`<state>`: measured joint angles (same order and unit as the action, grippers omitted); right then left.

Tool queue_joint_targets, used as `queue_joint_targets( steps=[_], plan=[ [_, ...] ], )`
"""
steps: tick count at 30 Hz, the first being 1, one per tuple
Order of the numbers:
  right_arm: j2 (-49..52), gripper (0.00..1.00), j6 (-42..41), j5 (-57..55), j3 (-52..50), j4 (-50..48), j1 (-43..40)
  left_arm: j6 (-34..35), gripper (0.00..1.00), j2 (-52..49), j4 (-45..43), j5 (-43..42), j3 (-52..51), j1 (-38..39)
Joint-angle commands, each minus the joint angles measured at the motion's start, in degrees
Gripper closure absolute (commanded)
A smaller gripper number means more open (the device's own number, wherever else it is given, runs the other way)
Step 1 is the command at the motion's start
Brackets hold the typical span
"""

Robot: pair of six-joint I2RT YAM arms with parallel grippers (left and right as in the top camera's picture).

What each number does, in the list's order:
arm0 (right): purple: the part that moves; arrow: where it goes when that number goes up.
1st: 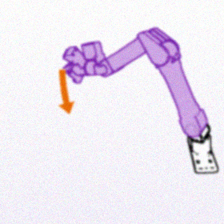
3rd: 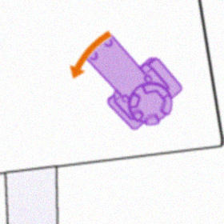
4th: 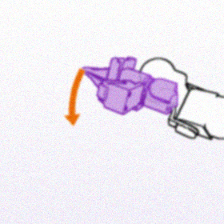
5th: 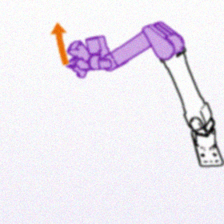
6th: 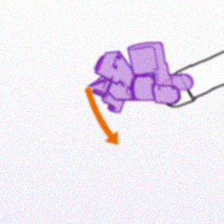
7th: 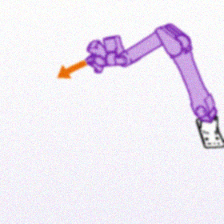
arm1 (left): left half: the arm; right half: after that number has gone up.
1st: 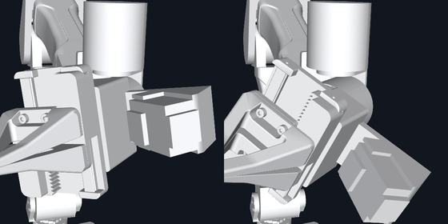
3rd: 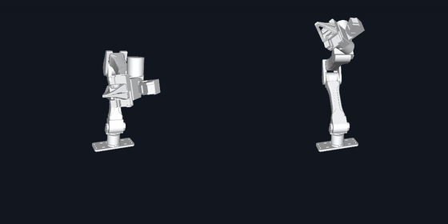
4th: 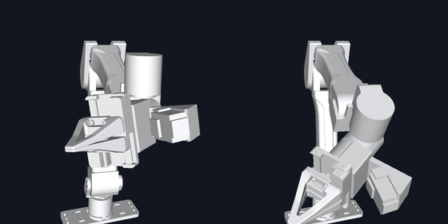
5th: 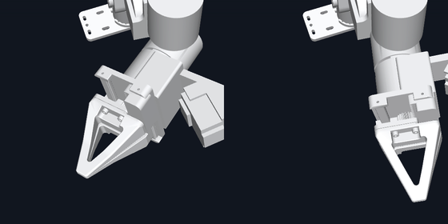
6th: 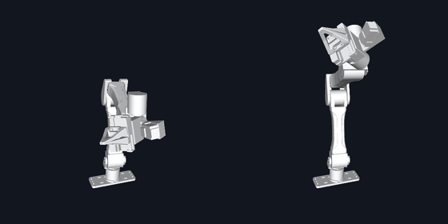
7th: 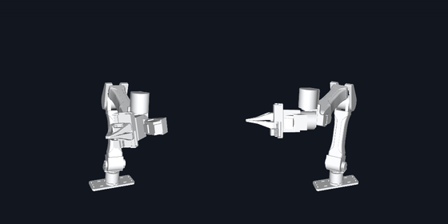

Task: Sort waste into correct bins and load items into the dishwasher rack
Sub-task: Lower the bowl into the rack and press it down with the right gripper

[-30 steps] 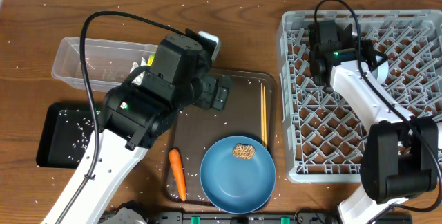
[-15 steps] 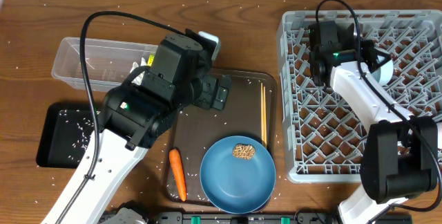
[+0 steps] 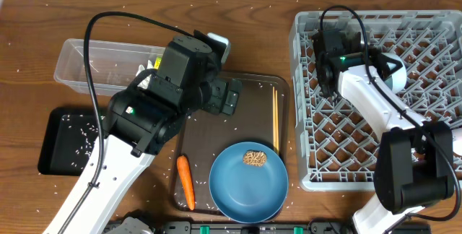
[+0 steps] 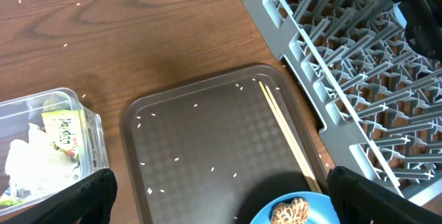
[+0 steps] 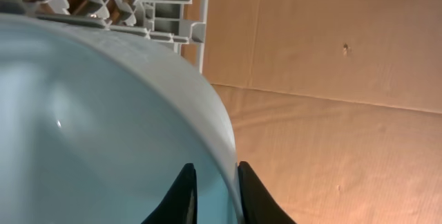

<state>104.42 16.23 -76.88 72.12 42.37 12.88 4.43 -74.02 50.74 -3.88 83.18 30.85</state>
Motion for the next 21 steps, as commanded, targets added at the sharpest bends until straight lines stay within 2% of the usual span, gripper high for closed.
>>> queue_joint_targets(
  steps=[1,5,10,14,21],
  plan=[
    [0.35,0.81,-1.22,2.08,-0.68,1.16,1.79,-0.35,0.02,0.72,0.00,0.85,0.42,-0.17],
    [0.35,0.79,-1.25,6.16,-0.68,4.68,3.32,-0.35,0.02,0.72,0.00,0.85,0.42,-0.17],
    [0.35,0.67,-4.00,8.59,-0.68,8.26,4.42,-0.35,0.02,0.72,0.00,0.87,0.42,-0.17],
    [0.35,0.61,-4.44,8.59,-0.68,9.84,5.01,-0.35,0.02,0.72,0.00,0.85,0.42,-0.17],
    [0.33,0.55,-1.53,14.67,-0.68,10.01,7.41,-0.33,0.02,0.72,0.00,0.85,0.42,-0.17]
  ],
)
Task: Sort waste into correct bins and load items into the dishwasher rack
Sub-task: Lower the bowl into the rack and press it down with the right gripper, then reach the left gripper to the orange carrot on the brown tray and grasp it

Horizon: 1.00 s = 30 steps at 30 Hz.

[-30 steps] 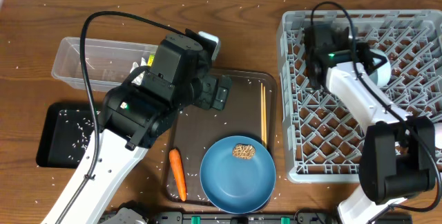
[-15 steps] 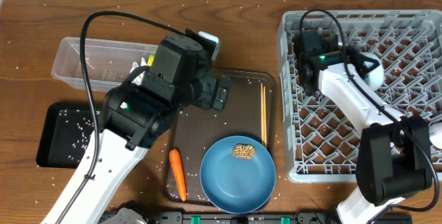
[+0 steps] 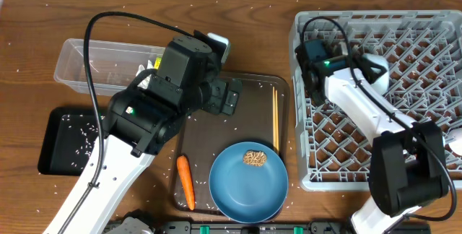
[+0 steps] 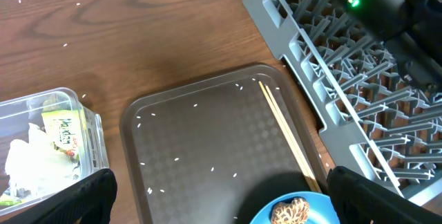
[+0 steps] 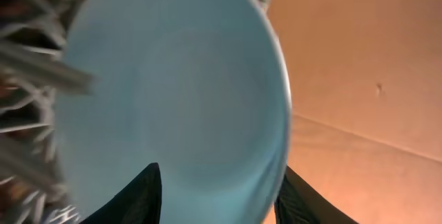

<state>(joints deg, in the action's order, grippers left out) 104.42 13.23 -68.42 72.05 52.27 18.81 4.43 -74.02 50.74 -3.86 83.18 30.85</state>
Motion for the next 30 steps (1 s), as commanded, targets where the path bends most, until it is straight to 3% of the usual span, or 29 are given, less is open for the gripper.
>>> queue_joint_targets(
  steps=[1,12,20,25,30],
  plan=[
    [0.33,0.54,2.08,6.51,-0.61,-0.33,1.88,-0.35,0.02,0.72,0.00,0.83,0.42,-0.17],
    [-0.76,0.48,4.59,20.22,-0.48,0.22,5.29,-0.37,0.02,0.72,0.00,0.90,0.42,-0.17],
    [-7.58,0.37,-3.43,37.62,-0.42,-0.20,5.70,-2.49,0.02,1.03,0.00,3.15,0.42,-0.17],
    [-12.00,0.26,-5.14,38.66,-0.42,-0.24,5.01,-2.51,0.02,1.20,0.02,3.48,0.42,-0.17],
    [-16.81,0.18,-14.05,39.71,-0.42,-0.28,2.14,-3.61,0.02,1.60,0.66,5.25,0.42,-0.17]
  ],
)
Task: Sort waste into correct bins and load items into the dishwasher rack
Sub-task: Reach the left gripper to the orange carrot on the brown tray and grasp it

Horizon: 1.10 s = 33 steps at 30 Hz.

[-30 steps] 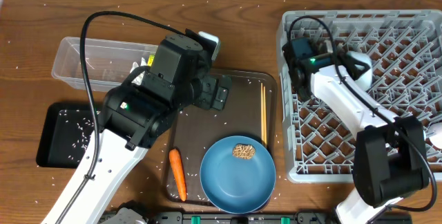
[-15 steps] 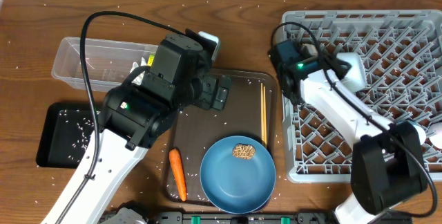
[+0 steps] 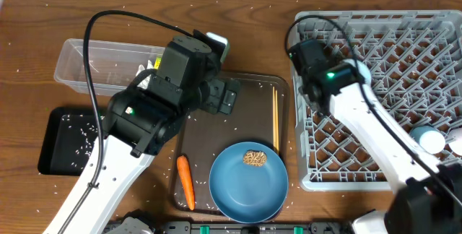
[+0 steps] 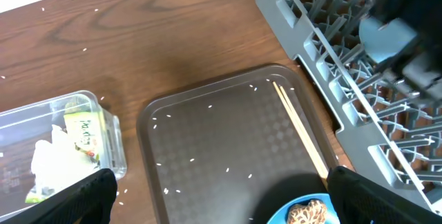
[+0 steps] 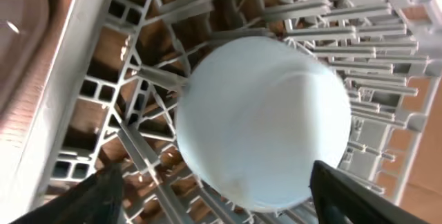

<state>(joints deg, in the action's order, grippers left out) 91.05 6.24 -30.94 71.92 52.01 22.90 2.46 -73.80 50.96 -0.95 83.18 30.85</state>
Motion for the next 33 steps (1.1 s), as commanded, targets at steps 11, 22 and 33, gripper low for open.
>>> queue_joint_targets(
  steps=[11,22,33],
  plan=[
    [-14.75,0.17,-19.93,27.02,-0.28,0.04,-15.41,-2.03,0.02,3.32,6.29,5.35,0.42,-0.31],
    [-18.56,0.02,-19.93,38.62,-0.28,1.79,-17.25,6.88,0.02,1.36,13.81,6.54,-4.22,-0.35],
    [-18.56,0.04,-21.35,41.94,-0.28,3.08,-17.25,13.09,0.08,-3.08,12.85,0.15,-20.44,-0.35]
  ],
)
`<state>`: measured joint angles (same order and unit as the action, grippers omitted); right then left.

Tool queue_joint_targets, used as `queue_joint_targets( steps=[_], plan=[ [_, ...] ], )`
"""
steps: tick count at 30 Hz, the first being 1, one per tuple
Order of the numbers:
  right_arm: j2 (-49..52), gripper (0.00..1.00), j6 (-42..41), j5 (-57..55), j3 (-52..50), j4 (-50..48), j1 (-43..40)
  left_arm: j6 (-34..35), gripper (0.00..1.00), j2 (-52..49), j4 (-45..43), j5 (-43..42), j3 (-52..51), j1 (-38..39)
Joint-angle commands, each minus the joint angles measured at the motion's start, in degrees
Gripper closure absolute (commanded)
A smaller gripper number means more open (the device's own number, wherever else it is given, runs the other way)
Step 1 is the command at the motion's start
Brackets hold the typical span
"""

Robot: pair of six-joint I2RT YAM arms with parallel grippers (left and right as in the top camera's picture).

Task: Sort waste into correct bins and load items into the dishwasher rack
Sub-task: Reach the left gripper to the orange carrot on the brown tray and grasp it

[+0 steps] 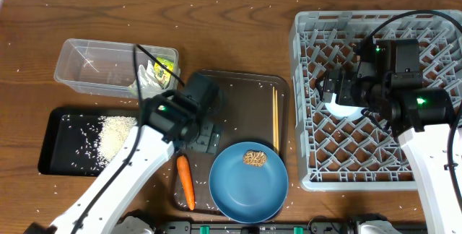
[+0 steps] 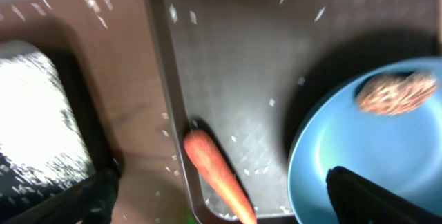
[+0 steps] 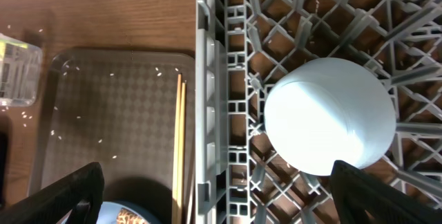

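Observation:
A pale blue bowl (image 3: 330, 113) sits upside down among the pegs of the grey dishwasher rack (image 1: 426, 169), also seen as the bowl (image 1: 345, 108) from overhead. My right gripper (image 3: 219, 210) hangs open above the rack's left side, clear of the bowl. Low over the brown tray's front left is my left gripper (image 2: 219, 210), open, with the carrot (image 2: 215, 174) just below between its fingers. A blue plate (image 1: 249, 182) holds a brown food scrap (image 1: 254, 157). Two chopsticks (image 1: 275, 118) lie along the tray's right side.
A clear bin (image 1: 94, 66) with wrappers stands at the back left. A black tray (image 1: 58, 147) with a heap of rice lies left of the brown tray (image 1: 245, 97). Rice grains are scattered over the wooden table.
My left gripper has dropped from high over the tray's back to just above the carrot at the front left. My right gripper has drawn back higher over the rack, and the bowl stays there.
My right gripper was shut on the bowl's rim over the rack. Then its fingers stood apart with the bowl close in front. Then the bowl lay upside down in the rack, further from the camera. The left arm stayed still until it came down to the carrot.

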<state>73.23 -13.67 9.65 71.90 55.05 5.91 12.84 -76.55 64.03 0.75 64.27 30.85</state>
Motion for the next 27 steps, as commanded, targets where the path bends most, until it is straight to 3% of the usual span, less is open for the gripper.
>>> queue_joint_targets(
  steps=[1,5,9,15,22,27],
  plan=[
    [-0.74,0.04,-1.77,1.36,-0.26,0.04,-0.26,4.57,0.12,-0.63,-0.20,-1.40,-2.40,-0.35],
    [-0.74,0.05,-1.77,1.38,-0.26,0.68,-0.26,17.03,0.20,-0.92,-0.15,0.85,-7.21,-0.90],
    [-0.74,0.06,-1.75,1.36,-0.28,1.57,-0.26,21.24,0.25,-0.92,-3.76,0.37,-12.87,-3.80],
    [-0.74,0.06,-1.77,1.36,-0.28,1.55,-0.26,21.35,0.28,-0.94,-11.13,-12.41,-21.46,-7.02],
    [-0.74,0.07,-1.79,1.38,-0.28,1.77,-0.26,21.31,0.39,-0.94,-13.55,-11.63,-23.89,-6.99],
    [-0.74,0.09,-1.77,1.36,-0.28,2.45,-0.26,21.42,0.39,-0.94,-16.48,-11.28,-27.76,-7.02]
  ],
)
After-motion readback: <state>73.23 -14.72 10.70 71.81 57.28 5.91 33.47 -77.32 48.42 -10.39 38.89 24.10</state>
